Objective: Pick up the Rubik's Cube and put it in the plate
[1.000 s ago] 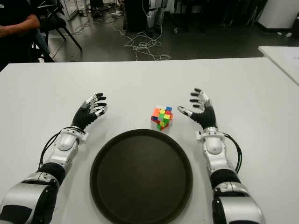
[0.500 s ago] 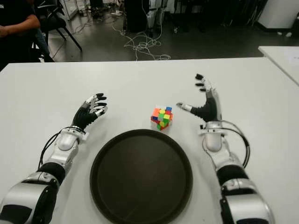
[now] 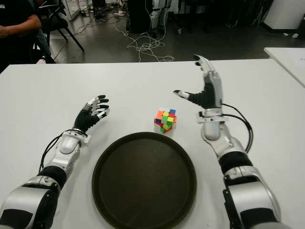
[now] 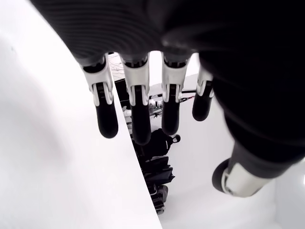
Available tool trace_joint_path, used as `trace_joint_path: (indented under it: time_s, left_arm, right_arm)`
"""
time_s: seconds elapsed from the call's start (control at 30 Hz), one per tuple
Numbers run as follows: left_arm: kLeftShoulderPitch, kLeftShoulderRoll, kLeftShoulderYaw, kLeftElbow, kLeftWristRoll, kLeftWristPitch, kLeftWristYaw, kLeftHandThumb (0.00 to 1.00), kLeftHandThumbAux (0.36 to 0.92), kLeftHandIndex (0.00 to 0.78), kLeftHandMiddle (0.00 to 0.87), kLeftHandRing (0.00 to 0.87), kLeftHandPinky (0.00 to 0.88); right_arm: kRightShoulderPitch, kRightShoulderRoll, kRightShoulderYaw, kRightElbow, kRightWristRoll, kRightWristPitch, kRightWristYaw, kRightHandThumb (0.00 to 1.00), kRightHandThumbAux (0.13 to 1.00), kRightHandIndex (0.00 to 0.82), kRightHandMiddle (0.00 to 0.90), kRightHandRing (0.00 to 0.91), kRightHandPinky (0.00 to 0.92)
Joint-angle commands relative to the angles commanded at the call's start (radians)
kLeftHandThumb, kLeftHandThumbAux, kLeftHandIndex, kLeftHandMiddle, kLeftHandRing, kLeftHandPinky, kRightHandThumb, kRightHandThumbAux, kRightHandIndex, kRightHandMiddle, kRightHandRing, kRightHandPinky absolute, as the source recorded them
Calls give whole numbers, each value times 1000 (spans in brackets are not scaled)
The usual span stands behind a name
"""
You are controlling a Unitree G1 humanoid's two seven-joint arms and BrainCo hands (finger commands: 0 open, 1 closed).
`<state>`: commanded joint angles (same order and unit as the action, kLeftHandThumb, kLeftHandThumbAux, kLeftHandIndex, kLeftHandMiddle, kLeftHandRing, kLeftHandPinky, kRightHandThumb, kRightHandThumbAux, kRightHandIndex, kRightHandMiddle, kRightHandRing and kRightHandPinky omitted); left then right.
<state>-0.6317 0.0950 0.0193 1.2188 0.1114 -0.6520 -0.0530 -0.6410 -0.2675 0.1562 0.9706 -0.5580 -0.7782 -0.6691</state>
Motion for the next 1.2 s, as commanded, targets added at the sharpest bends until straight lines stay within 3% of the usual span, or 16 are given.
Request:
trace_joint_path:
  time_s: [0.17, 0.33, 0.5, 0.83, 1.2]
  left_arm:
    - [-1, -1, 1, -1, -3, 4, -3, 109, 675, 158, 207, 226, 260]
    - [-2, -1, -1, -3, -2, 3, -2, 108, 672, 162, 205, 228, 258]
    - [-2, 0, -3, -3, 2, 4, 5, 102, 674, 157, 199, 221, 253]
    - [0, 2, -10, -6, 7, -1, 15, 83, 676, 157, 197, 212, 236]
    - [1, 5, -13, -6, 10, -6, 14, 78, 656, 150, 190, 209, 232]
  right_arm:
    - [-19, 14, 39, 68, -12, -36, -14, 7, 867, 154, 213, 241, 316]
    - [-30, -13, 80, 103, -36, -47, 14, 2, 868, 152, 217, 252, 335]
    - [-35, -43, 131, 116, -78, -24, 46, 0, 830, 155, 208, 237, 293]
    - [-39, -74, 196, 73, -120, 93, 161, 0, 731, 142, 177, 195, 188]
    - [-24, -98, 246, -22, -146, 248, 281, 0, 732, 113, 168, 183, 162]
